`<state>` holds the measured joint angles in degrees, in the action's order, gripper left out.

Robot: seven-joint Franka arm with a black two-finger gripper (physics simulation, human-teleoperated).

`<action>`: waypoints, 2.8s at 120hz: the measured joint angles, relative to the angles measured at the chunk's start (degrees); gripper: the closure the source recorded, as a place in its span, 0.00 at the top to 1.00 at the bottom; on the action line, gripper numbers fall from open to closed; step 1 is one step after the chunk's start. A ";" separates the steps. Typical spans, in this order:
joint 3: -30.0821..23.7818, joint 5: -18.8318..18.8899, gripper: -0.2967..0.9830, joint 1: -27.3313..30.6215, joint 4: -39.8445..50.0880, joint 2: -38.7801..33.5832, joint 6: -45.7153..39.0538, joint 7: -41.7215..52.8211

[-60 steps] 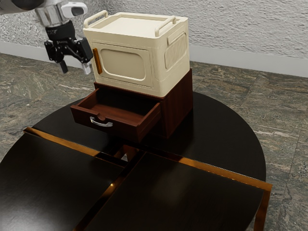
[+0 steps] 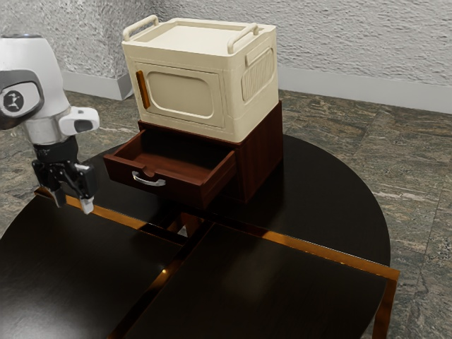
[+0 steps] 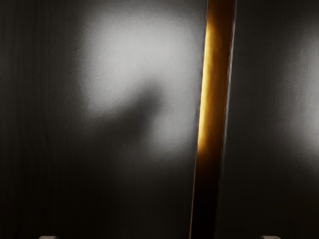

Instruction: Push the drawer handle with one arm to close the drawer

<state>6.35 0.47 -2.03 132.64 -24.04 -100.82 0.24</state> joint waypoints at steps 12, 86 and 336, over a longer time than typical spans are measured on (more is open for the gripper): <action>-0.02 0.38 0.48 0.00 0.09 4.02 -4.32 -0.05; -1.68 -1.42 0.26 0.01 -6.25 16.13 -20.73 -0.03; -1.27 -9.24 0.23 1.59 -40.79 49.31 -32.67 8.32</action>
<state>5.08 -8.77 -0.44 91.85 25.28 -133.50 8.55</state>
